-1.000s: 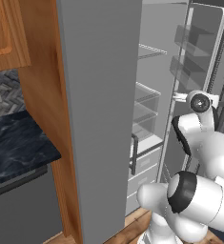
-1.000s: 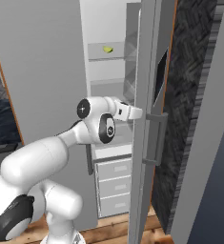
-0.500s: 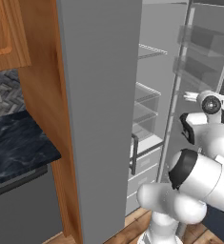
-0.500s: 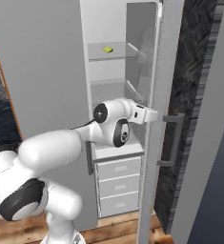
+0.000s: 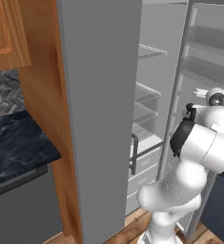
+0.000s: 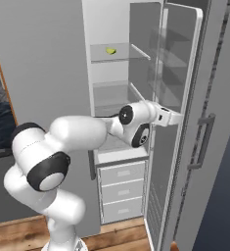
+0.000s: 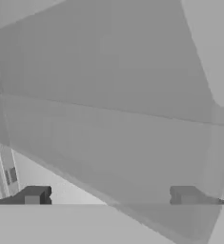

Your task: There is a bowl on the dining counter. Grab a lemon wedge from the fridge and place it in the bowl. Then get the liquor bottle and glass cup from the cabinet and place them next to the bowl.

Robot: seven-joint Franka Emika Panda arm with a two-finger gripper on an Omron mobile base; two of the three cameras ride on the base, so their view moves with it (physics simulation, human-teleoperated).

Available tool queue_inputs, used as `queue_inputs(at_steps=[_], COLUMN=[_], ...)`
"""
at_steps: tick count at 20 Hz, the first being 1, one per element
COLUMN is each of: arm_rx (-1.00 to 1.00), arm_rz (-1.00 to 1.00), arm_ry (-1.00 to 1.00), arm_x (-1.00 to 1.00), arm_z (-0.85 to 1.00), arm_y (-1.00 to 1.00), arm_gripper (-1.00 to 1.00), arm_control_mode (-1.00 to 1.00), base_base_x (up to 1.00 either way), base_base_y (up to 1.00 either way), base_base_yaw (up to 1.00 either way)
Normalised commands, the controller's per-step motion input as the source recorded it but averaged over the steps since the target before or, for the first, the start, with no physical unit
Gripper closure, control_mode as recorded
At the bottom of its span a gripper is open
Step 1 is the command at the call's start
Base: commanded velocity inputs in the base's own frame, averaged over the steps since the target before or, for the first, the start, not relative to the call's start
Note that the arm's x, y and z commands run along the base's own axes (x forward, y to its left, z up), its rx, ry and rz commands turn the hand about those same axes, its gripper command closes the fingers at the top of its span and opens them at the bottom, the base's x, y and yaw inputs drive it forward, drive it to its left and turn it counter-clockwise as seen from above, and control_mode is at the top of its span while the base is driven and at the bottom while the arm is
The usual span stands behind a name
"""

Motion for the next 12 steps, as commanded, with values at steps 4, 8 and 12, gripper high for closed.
queue_inputs(at_steps=[4,8,12], arm_rx=[0.00,0.00,0.04], arm_rz=[0.00,0.05,0.12], arm_ry=[0.00,0.00,0.00], arm_x=[-0.03,-0.46,-0.62], arm_z=[0.14,0.34,0.56], arm_y=[-0.28,0.21,0.74], arm_gripper=[-1.00,-1.00,-1.00], arm_control_mode=[-1.00,-1.00,-1.00], base_base_x=[0.00,0.00,0.00], base_base_y=[0.00,0.00,0.00], base_base_yaw=[0.00,0.00,0.00])
